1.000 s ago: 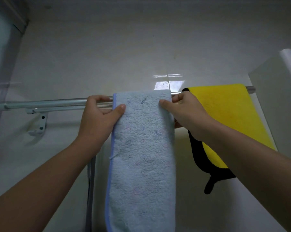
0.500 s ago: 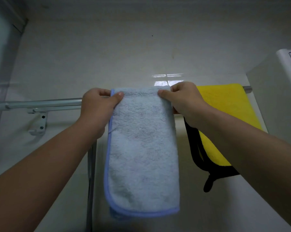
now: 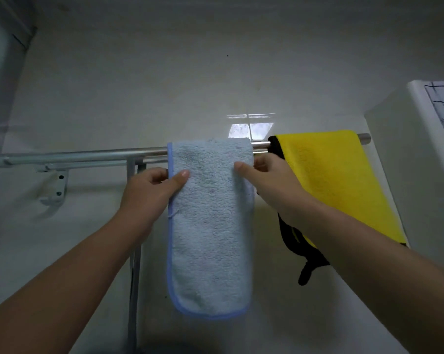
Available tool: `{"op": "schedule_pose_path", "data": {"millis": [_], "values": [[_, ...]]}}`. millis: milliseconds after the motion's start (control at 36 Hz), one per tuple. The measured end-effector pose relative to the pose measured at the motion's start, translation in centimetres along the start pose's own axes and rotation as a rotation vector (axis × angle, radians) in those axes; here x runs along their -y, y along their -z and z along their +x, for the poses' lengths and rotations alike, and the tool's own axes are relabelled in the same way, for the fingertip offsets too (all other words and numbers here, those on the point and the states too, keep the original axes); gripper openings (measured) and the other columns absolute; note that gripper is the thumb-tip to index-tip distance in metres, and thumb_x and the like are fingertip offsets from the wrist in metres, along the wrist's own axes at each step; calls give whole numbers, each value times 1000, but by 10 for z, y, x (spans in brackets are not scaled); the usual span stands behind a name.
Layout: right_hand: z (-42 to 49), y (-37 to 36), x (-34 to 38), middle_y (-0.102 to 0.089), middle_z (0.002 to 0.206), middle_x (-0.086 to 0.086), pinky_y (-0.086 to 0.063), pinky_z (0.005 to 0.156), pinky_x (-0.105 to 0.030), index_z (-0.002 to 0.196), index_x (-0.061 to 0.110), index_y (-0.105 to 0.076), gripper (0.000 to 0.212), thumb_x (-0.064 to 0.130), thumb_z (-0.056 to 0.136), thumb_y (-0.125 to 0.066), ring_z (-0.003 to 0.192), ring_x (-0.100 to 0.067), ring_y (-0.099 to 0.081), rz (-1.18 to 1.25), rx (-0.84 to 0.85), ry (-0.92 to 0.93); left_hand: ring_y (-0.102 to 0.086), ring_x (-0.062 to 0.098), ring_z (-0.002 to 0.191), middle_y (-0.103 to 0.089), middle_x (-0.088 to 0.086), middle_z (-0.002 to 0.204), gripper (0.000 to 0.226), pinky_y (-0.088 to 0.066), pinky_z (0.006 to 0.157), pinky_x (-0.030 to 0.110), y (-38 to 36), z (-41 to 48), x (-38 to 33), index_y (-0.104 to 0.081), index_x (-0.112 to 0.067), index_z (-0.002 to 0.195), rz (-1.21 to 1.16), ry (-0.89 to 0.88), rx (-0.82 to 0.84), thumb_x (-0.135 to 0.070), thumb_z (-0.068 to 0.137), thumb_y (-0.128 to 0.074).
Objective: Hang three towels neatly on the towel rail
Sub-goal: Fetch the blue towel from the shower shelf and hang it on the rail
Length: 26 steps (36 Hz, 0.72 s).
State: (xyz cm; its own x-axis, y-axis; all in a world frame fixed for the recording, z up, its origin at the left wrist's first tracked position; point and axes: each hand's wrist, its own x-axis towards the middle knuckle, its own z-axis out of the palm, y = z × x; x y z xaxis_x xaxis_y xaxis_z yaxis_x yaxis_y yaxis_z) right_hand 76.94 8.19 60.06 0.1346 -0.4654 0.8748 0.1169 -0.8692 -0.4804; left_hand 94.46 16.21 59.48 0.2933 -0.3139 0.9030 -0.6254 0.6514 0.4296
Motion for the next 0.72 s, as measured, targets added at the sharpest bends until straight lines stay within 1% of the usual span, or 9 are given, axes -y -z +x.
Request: {"op": "schedule_pose_path", "data": {"millis": [83,139,194,250,306,361,500,611,722], "values": [[-9,-2,-6,-62,93,5,-47,67,-21,101,14,-57,25,33,86,-60,86,-11,-61,54,54,-43,-61,17,71,-67,9,77,25,-47,73,29,-1,-6,2,-68,-8,81,-82,96,75,-33,80,-65],[-14,-2,-6,-63,97,2,-47,64,-17,106,13,-56,28,33,87,-58,85,-10,-61,101,98,-107,-62,19,79,-68,7,83,31,-45,78,30,-2,-9,1,-66,-7,84,-127,180,130,-38,77,-65],[-18,-1,-6,-64,102,2,-46,63,-15,107,14,-57,29,34,87,-58,85,-7,-61,149,156,-176,-70,17,80,-75,-1,85,34,-52,73,27,-3,-13,-1,-68,-13,88,-206,259,200,-42,70,-65],[-21,2,-6,-66,104,4,-50,72,-20,105,19,-60,25,35,86,-58,88,-8,-64,216,234,-234,-72,16,78,-76,-1,86,41,-57,63,24,-3,-17,-4,-68,-15,94,-272,316,262,-42,64,-66],[-24,5,-6,-68,102,7,-52,80,-27,104,21,-62,23,35,85,-59,91,-10,-65,268,291,-280,-72,18,76,-76,2,85,44,-58,59,24,-1,-20,-5,-68,-13,94,-311,348,276,-41,60,-67],[-26,7,-6,-70,98,8,-52,79,-28,99,22,-64,20,34,84,-61,90,-11,-67,283,321,-291,-72,19,74,-76,3,82,43,-58,58,25,0,-24,-5,-69,-13,92,-312,345,253,-40,58,-68],[-33,8,-8,-71,99,4,-53,83,-33,97,19,-66,20,34,86,-59,91,-14,-67,245,300,-284,-72,18,70,-76,3,77,37,-56,54,23,0,-31,2,-71,-12,83,-284,311,185,-38,58,-70],[-38,8,-10,-71,100,0,-54,83,-35,97,13,-66,28,38,86,-57,91,-16,-67,214,273,-289,-72,19,68,-75,5,75,38,-57,55,23,1,-36,4,-72,-9,76,-247,319,162,-41,56,-71],[-43,8,-12,-71,97,2,-53,86,-38,92,17,-67,28,42,85,-57,91,-18,-67,208,281,-327,-71,16,64,-75,3,71,33,-55,51,20,1,-42,6,-72,-10,70,-213,320,157,-39,55,-73]]}}
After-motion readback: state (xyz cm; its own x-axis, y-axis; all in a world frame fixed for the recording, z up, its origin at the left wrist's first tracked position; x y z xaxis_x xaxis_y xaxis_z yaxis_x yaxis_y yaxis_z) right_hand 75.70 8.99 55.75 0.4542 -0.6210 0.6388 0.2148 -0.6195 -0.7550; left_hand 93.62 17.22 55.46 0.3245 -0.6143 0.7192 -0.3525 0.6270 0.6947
